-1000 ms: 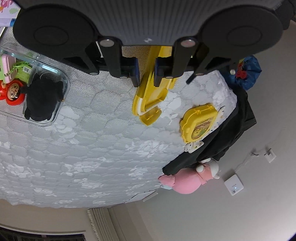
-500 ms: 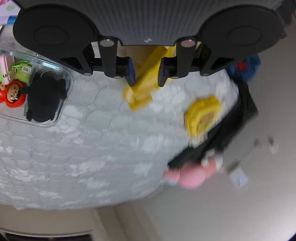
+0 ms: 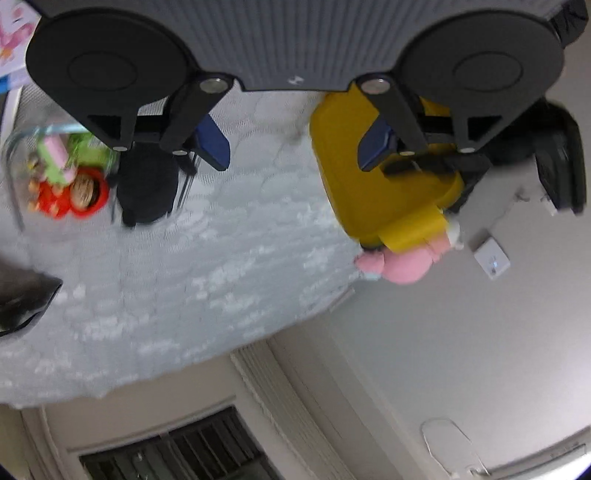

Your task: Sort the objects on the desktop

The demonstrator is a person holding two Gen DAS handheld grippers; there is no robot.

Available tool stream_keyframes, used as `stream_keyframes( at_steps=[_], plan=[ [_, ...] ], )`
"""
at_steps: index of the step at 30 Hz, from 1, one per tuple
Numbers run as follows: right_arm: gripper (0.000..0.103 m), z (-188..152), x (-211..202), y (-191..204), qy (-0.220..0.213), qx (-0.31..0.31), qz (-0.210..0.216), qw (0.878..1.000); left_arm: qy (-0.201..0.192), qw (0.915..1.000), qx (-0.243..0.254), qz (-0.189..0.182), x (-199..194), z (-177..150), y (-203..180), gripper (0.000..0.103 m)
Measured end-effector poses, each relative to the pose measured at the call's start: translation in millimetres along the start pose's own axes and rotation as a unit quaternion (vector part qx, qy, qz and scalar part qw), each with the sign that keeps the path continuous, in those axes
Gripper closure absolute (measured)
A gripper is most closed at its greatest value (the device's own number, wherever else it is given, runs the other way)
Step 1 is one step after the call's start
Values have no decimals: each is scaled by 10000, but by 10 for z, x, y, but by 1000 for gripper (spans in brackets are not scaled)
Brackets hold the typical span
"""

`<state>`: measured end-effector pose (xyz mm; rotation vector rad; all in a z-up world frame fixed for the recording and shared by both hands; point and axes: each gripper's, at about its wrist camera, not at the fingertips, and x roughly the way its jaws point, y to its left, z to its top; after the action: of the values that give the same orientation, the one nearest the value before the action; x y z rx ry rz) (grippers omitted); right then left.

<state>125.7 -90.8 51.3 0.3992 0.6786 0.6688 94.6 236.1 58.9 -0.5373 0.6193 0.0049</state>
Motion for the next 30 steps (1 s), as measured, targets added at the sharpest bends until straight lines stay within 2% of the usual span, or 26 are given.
stream_keyframes(
  at_steps=[3,6,8,9,10,11,13,14,16,18,20,22,23,24,25,26,29,30],
  plan=[
    [25,-147,218,43,360,-117,-20,9993,64,9939,-1066,-270,14,7,543,82],
    [25,-290,453,114,724,-200,32,9972,274,9781,-2021,-410,65,-58,1096,83],
    [29,-362,611,189,946,-278,99,9951,302,9702,-2379,-348,64,-129,1390,81],
    [30,-397,681,248,1036,-329,146,9940,287,9674,-2500,-285,53,-158,1514,75],
    [30,-432,752,306,1126,-378,194,9927,266,9651,-2596,-213,38,-181,1627,61],
    [30,-460,827,364,1220,-406,294,9913,281,9626,-2691,-164,34,-217,1730,58],
    [28,-518,973,473,1393,-311,486,9886,410,9552,-2917,-301,35,-312,1898,53],
    [23,-542,1033,511,1465,-160,566,9875,491,9510,-3025,-398,38,-361,1964,50],
    [21,-617,1210,522,1757,504,820,9797,621,9429,-3222,-575,53,-463,2047,46],
    [21,-703,1378,500,2072,1171,1165,9642,714,9366,-3360,-697,65,-561,2101,44],
    [21,-844,1558,462,2391,1885,1411,9420,785,9305,-3486,-812,66,-650,2154,44],
    [28,-963,1751,415,2530,2409,1355,9271,709,9287,-3534,-873,2,-684,2187,38],
    [38,-1000,1828,411,2535,2511,1283,9253,649,9292,-3529,-883,-38,-691,2193,35],
    [42,-1010,1896,424,2530,2456,1214,9279,595,9302,-3513,-885,-74,-697,2195,28],
    [51,-1020,1963,438,2522,2399,1145,9304,558,9322,-3469,-865,-100,-701,2186,20],
    [57,-1024,2019,463,2458,2296,1065,9357,528,9341,-3429,-843,-123,-705,2178,17],
    [59,-1003,2086,580,2156,1801,1020,9543,497,9375,-3355,-781,-158,-730,2164,16],
    [59,-992,2085,614,2070,1649,1002,9591,524,9358,-3388,-820,-156,-747,2170,16]
  ],
)
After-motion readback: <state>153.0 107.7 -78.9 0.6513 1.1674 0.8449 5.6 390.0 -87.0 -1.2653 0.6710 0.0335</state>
